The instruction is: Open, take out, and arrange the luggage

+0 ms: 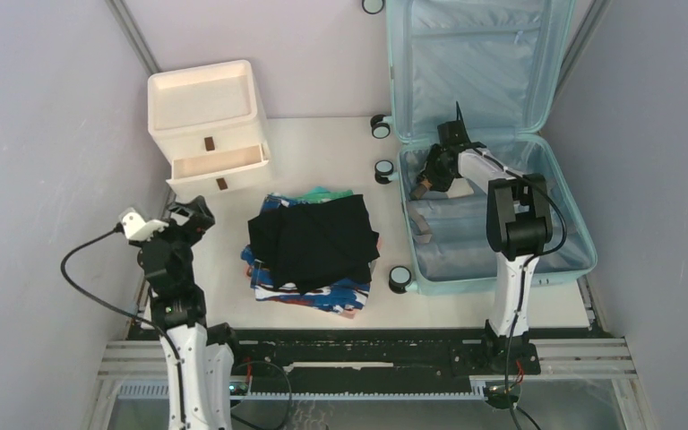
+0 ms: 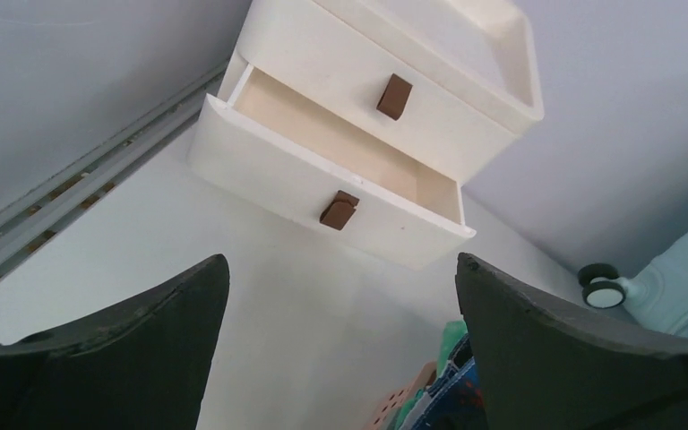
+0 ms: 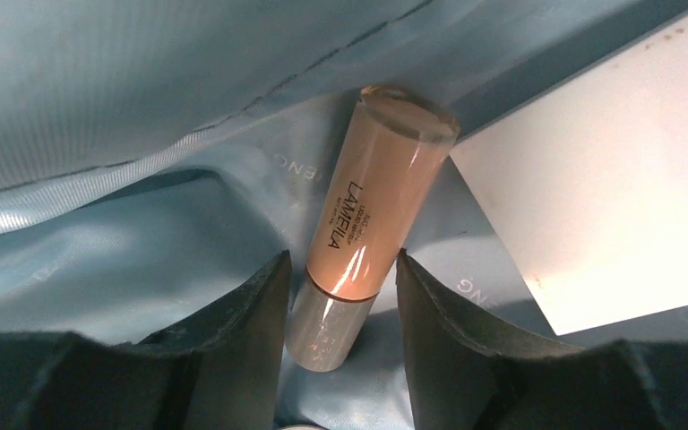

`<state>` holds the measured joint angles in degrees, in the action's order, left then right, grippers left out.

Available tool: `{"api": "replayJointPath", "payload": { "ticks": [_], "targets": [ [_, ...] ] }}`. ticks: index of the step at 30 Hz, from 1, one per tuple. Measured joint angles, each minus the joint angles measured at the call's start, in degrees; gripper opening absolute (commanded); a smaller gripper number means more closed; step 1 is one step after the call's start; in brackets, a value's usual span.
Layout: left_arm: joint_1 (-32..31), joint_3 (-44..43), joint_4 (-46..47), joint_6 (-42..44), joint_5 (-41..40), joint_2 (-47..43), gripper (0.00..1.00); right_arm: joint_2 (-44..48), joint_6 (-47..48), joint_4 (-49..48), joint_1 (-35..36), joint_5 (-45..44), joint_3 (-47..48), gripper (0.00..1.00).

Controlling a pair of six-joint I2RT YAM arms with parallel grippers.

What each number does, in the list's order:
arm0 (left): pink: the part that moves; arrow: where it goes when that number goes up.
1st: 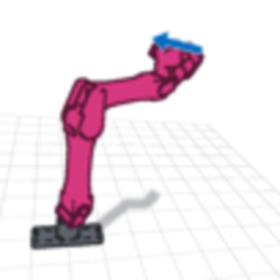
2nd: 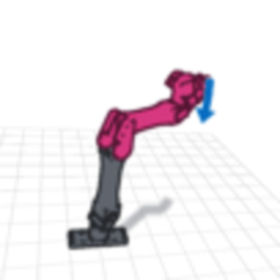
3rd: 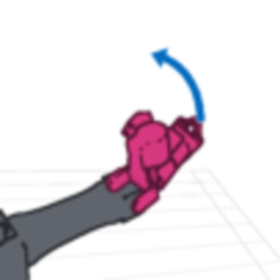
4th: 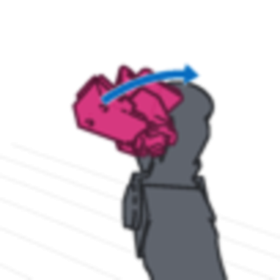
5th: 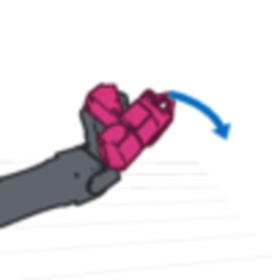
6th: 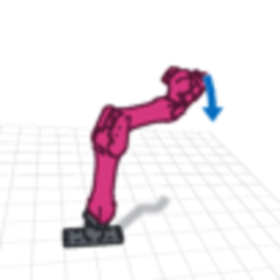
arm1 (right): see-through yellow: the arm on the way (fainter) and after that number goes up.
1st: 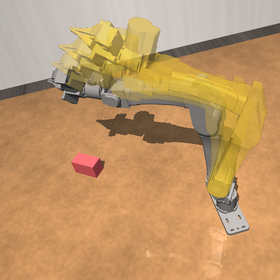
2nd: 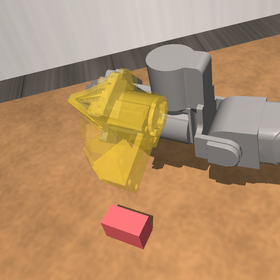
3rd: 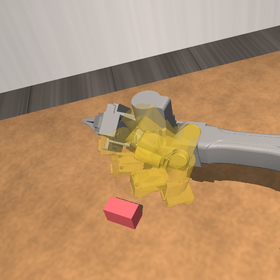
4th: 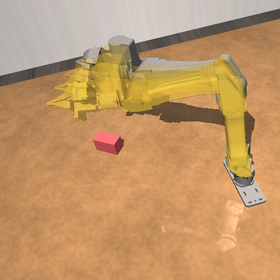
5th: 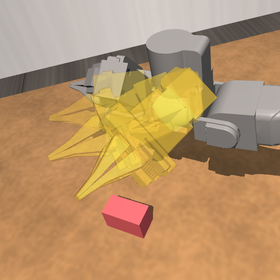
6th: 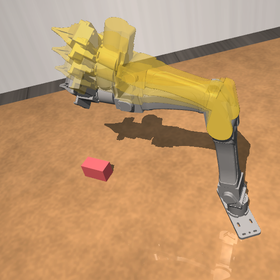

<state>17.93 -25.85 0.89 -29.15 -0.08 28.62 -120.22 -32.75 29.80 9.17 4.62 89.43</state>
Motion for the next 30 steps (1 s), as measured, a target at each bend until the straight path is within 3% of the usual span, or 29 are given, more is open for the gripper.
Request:
{"api": "replayJointPath", "payload": {
  "ticks": [3,8,14,17,24,30],
  "targets": [
    [0.0,1.01,-1.07,-2.01,-0.76,-3.87,1.0,-0.26,-1.01,-0.66,0.37,-1.46,0.0,0.51],
    [0.0,1.11,-1.49,-5.07,2.25,-5.03,0.96,-0.55,-2.05,-1.11,0.79,-3.06,0.0,0.21],
    [-0.04,1.11,1.9,-8.41,11.78,-1.68,0.93,0.02,-3.5,-2.47,-0.31,-1.57,-1.4,0.06],
    [-1.38,1.11,4.22,-9.97,15.67,0.52,0.93,1.57,-3.69,-6.14,-1.6,1.53,-4.9,0.05],
    [-15.04,1.11,13.25,-11.43,17.75,6.05,0.93,4.42,-4.07,-11.15,-6.23,12.59,-10.01,0.02],
    [-29.4,-0.42,21.29,-11.41,16.72,18.67,0.93,10.43,-3.21,-9.18,-10.4,21.24,-13.2,0.01]
  ]
}}
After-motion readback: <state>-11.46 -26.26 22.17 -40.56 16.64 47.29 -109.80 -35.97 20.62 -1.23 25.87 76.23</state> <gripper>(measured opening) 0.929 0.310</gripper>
